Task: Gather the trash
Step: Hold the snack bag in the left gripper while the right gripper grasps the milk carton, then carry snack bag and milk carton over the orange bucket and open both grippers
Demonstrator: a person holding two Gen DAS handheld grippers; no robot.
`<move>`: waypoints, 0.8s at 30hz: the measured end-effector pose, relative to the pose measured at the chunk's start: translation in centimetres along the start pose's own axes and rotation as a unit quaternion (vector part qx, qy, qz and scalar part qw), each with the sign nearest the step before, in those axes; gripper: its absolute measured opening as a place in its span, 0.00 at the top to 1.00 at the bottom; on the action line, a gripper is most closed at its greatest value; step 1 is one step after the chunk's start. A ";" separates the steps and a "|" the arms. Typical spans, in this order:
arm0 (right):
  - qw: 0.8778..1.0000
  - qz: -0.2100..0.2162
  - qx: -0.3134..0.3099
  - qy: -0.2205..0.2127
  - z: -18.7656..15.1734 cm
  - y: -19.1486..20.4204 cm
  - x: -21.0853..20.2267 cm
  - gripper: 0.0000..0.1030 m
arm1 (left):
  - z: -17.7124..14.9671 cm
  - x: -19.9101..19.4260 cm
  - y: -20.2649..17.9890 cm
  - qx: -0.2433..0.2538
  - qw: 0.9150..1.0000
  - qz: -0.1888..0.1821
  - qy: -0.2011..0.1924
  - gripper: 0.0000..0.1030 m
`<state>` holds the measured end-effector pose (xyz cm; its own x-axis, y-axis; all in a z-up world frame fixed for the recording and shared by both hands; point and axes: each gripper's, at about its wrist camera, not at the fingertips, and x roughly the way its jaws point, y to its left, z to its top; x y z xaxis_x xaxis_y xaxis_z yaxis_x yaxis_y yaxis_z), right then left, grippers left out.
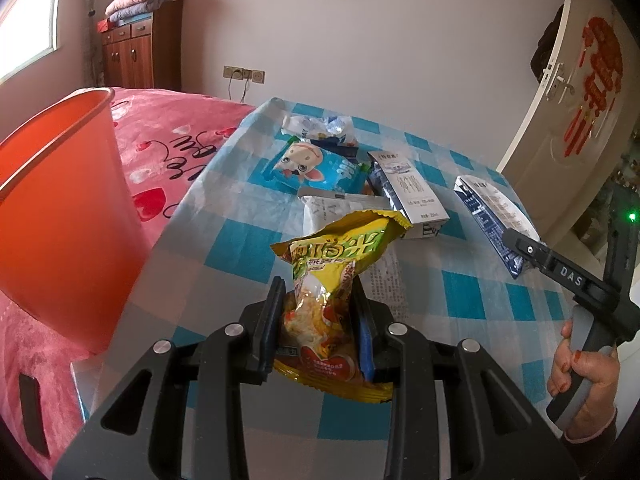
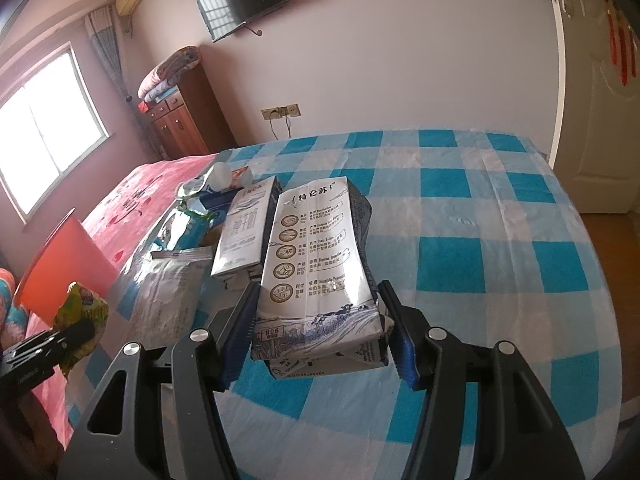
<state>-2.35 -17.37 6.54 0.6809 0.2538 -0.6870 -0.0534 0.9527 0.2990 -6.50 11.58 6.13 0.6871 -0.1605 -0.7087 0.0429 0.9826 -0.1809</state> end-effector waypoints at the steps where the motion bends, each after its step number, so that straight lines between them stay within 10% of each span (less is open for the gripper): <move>1: 1.000 0.001 0.000 0.000 -0.1 0.2 -0.3 0.42 | 0.1 -0.2 0.2 -0.002 1.000 -0.001 -0.001 0.67; 24: 0.998 0.048 -0.048 -0.012 0.4 7.1 -4.7 0.42 | 3.6 -5.6 2.3 -0.007 0.998 -0.002 -0.065 0.67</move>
<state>-5.60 -11.85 12.17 0.6864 0.3409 -0.6424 -0.1872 0.9364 0.2968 -7.62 15.12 12.12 0.7752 -0.1501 -0.6137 0.0370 0.9805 -0.1931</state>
